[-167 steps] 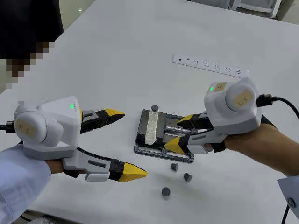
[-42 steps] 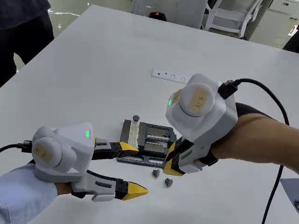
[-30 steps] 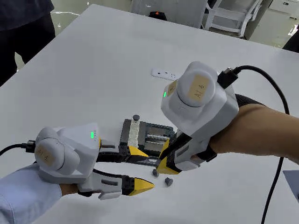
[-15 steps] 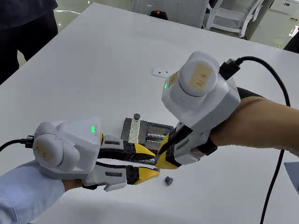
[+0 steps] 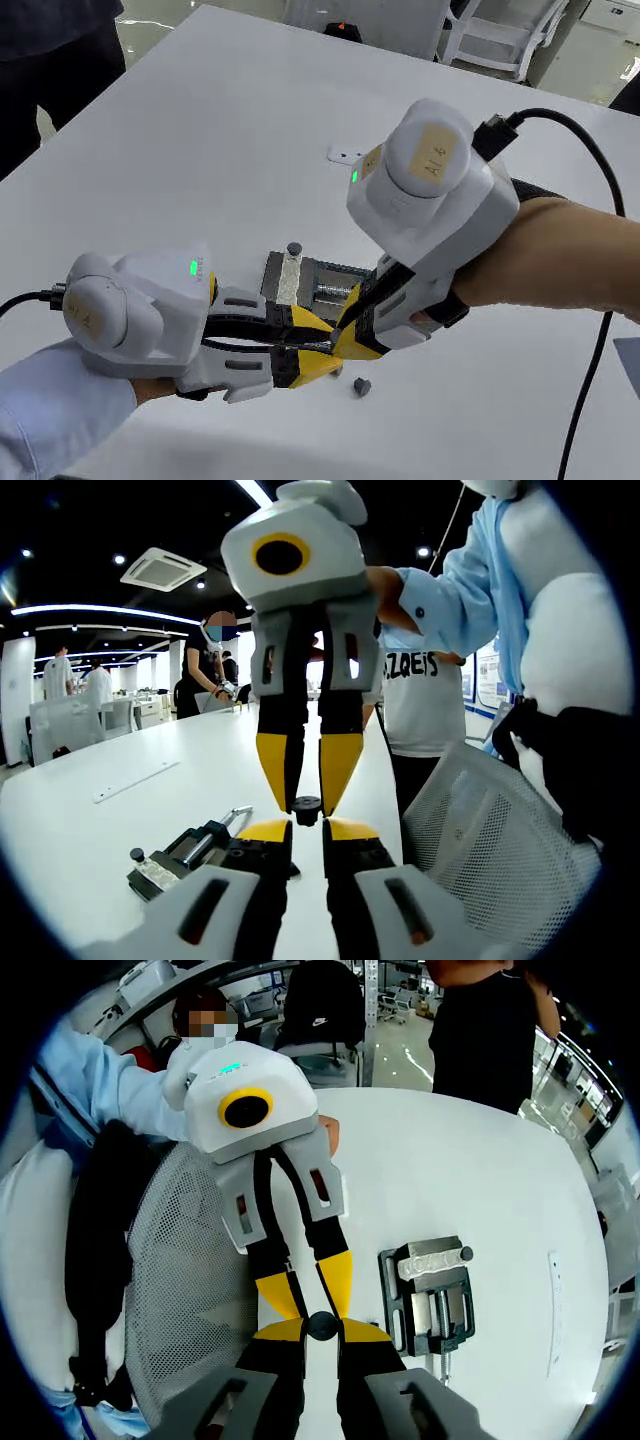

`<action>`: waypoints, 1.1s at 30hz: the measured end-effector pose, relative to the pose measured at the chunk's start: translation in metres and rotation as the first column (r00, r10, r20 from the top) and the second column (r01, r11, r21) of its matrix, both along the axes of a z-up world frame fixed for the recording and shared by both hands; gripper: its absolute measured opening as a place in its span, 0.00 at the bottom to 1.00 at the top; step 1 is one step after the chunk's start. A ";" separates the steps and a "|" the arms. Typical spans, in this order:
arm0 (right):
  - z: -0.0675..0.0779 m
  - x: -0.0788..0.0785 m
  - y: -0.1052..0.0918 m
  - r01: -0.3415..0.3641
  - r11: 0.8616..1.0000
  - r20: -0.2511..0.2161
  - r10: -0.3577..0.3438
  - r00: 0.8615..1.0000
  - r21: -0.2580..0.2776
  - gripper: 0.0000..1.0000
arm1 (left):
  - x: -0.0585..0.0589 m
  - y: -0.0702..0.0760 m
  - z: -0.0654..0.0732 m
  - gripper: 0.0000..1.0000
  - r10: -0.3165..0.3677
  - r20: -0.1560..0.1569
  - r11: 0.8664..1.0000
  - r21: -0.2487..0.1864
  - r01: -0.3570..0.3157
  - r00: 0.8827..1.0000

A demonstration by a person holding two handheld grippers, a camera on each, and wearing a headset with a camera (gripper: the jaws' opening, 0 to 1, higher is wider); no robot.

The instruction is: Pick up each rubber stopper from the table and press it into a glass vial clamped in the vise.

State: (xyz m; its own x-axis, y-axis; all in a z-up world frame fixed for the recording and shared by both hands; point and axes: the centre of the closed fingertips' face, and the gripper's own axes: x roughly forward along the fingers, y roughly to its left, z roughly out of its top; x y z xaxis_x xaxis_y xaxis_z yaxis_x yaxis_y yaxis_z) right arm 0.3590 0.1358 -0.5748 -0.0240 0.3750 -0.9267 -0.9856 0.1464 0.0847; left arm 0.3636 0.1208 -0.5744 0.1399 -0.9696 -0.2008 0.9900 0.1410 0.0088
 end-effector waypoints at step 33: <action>0.005 -0.005 0.002 -0.098 0.995 0.045 0.098 0.994 0.005 0.08 | -0.002 -0.001 0.004 0.01 -0.013 -0.048 1.000 -0.023 0.012 0.999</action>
